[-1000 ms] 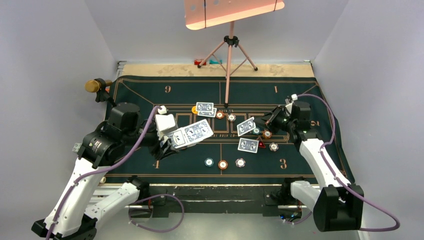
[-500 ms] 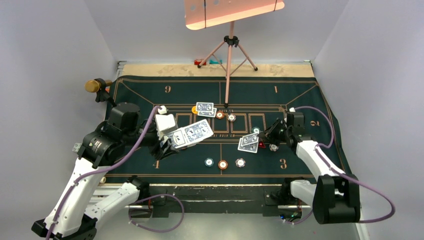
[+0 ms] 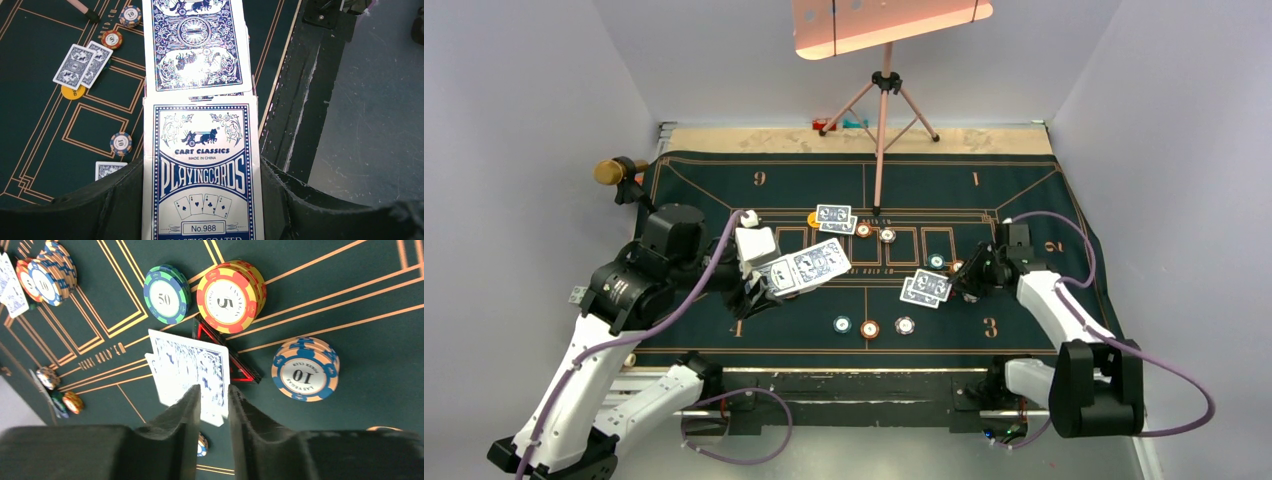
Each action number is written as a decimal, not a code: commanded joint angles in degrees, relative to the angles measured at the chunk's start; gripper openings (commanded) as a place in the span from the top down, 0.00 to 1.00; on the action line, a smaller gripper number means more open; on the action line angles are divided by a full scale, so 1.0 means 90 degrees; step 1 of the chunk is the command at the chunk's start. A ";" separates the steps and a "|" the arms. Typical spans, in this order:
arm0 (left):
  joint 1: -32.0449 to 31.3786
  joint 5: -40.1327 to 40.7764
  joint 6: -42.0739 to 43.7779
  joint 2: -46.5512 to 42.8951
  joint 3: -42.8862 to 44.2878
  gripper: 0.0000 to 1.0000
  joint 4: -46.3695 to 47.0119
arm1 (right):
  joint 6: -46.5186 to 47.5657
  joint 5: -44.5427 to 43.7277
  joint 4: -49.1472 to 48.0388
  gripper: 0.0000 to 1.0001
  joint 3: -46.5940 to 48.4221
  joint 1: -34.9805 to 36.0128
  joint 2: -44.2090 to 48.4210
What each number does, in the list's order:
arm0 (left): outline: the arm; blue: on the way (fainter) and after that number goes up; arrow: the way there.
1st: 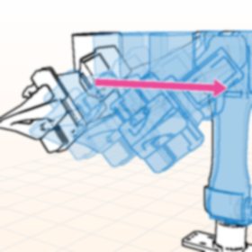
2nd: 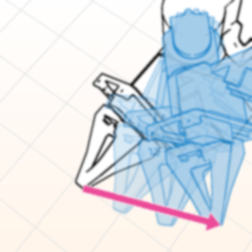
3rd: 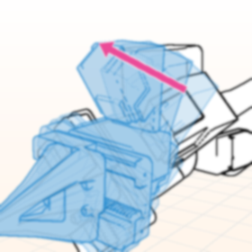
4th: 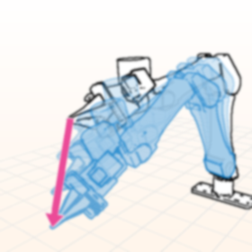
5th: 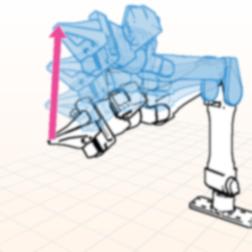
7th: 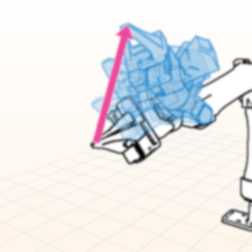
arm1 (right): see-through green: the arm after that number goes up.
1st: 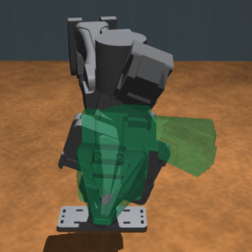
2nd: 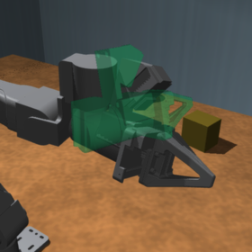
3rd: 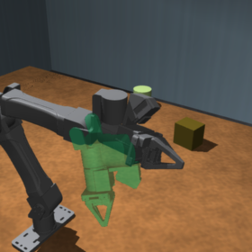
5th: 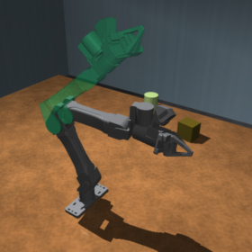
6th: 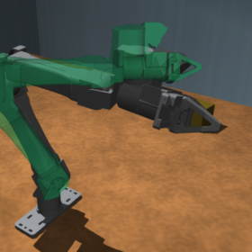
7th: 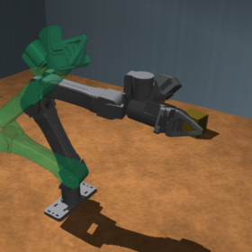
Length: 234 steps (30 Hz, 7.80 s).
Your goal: Distribute texas hold em gaming equipment
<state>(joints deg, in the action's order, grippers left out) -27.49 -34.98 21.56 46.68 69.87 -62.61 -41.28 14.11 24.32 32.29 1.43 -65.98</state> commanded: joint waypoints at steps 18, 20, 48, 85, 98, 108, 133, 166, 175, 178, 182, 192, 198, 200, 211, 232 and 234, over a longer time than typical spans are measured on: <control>0.0035 -0.0285 -0.0108 0.0012 0.0250 1.00 0.0245 | -0.0836 0.3951 -0.0808 0.12 0.3480 0.1883 0.0265; 0.0033 -0.0302 -0.0126 0.0010 0.0263 1.00 0.0244 | -0.0593 0.3597 -0.0584 0.11 0.4184 0.2489 -0.0007; 0.0039 -0.0300 -0.0241 0.0001 0.0323 1.00 0.0275 | -0.0965 0.2754 -0.1562 0.02 0.4029 0.4792 -0.1161; 0.0031 -0.0271 -0.0285 -0.0034 0.0313 1.00 0.0335 | -0.0824 0.2070 -0.1227 0.20 0.4284 0.4919 -0.0788; 0.0038 -0.0202 -0.0334 -0.0054 0.0352 1.00 0.0388 | -0.1420 0.2161 -0.1980 0.20 0.3941 0.5275 -0.1127; 0.0036 -0.0129 -0.0390 -0.0063 0.0321 1.00 0.0461 | -0.1727 0.2016 -0.2388 0.25 0.3923 0.5505 -0.1248; 0.0028 0.0310 -0.0582 -0.0078 -0.0036 0.84 0.0652 | -0.2182 0.2297 -0.2984 1.00 0.3801 0.5612 -0.1326; 0.0007 -0.0232 -0.0546 0.0226 -0.0238 0.48 0.0744 | -0.2259 0.2122 -0.2931 1.00 0.3687 0.5613 -0.1390; 0.0007 -0.0130 -0.0665 0.0125 -0.0425 0.63 0.0742 | -0.2147 0.1894 -0.2345 0.70 0.3782 0.5570 -0.1432; 0.0007 -0.0169 -0.0728 0.0090 -0.0425 0.69 0.0702 | -0.1971 0.1785 -0.1991 0.61 0.3739 0.5495 -0.1292; 0.0012 -0.0214 -0.0708 0.0086 -0.0363 0.76 0.0611 | -0.1815 0.1699 -0.1745 0.55 0.3637 0.5377 -0.1127; 0.0009 -0.0337 -0.0568 0.0300 -0.0332 0.79 0.0348 | -0.1586 0.1714 -0.1556 0.50 0.3602 0.5163 -0.0978; 0.0007 -0.0334 -0.0576 0.0314 -0.0288 0.79 0.0356 | -0.1449 0.1651 -0.1363 0.49 0.3653 0.5147 -0.1012; 0.0009 -0.0323 -0.0577 0.0290 -0.0290 0.79 0.0363 | -0.1327 0.1556 -0.1185 0.49 0.3751 0.5121 -0.0986; 0.0007 -0.0333 -0.0601 0.0223 -0.0312 0.79 0.0334 | -0.0786 0.1084 -0.0468 0.52 0.4126 0.4895 -0.0698; 0.0007 -0.0240 -0.0698 0.0181 -0.0356 0.80 0.0406 | -0.0093 0.1177 0.0458 0.47 0.4681 0.4890 -0.0930; 0.0014 -0.0220 -0.0750 0.0185 -0.0374 0.81 0.0462 | -0.0026 0.1298 0.0444 0.45 0.4748 0.4890 -0.0950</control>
<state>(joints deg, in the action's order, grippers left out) -27.49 -35.81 15.97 49.08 65.84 -61.69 -44.99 24.99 26.30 71.46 45.54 -74.00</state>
